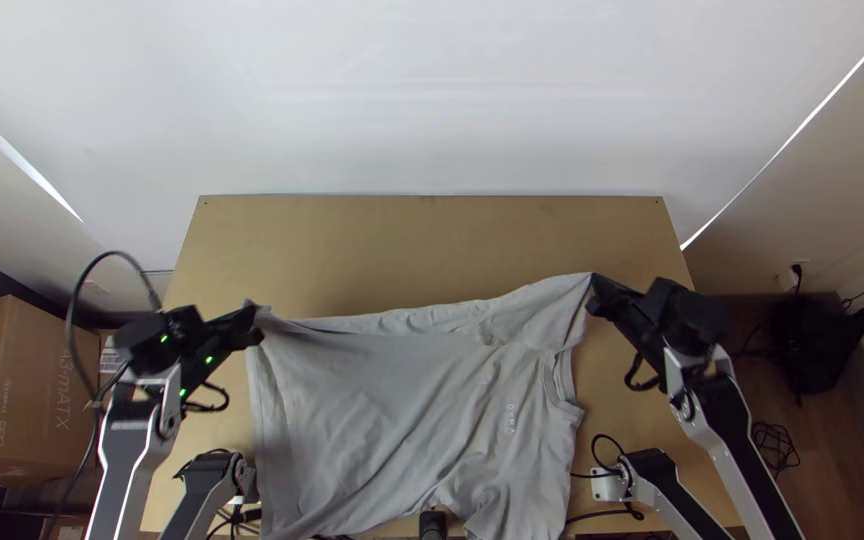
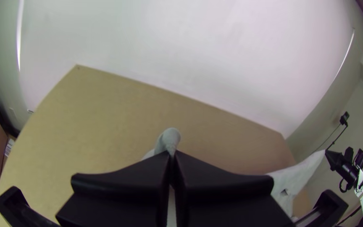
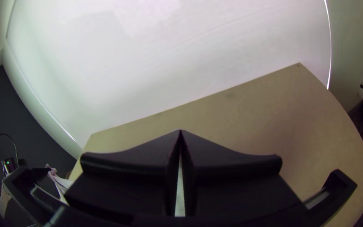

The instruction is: Fold the t-shirt

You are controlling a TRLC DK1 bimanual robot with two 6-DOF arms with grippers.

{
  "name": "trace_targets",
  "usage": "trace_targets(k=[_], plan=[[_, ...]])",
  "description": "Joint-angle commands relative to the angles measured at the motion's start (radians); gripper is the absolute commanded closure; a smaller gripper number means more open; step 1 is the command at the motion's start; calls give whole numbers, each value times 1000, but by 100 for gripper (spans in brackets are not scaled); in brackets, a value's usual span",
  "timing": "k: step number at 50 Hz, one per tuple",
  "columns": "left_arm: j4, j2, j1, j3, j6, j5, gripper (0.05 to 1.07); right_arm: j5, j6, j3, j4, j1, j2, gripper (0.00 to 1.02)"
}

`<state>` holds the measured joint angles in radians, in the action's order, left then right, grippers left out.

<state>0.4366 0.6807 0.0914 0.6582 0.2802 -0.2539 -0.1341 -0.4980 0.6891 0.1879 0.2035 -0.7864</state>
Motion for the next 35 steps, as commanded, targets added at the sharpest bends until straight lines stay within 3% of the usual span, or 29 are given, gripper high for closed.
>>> trace_targets(k=[1, 13, 35], plan=[[-102, 177, -22, -12, -30, -5, 105, 14, -25, 15, -90, -23, -132, 100], [-332, 542, -55, 93, -36, -2, 105, 14, -14, 82, -220, -76, -429, 100], [-435, 1045, -42, 449, -42, 8, 105, 14, 26, 414, -269, -150, -892, 100]])
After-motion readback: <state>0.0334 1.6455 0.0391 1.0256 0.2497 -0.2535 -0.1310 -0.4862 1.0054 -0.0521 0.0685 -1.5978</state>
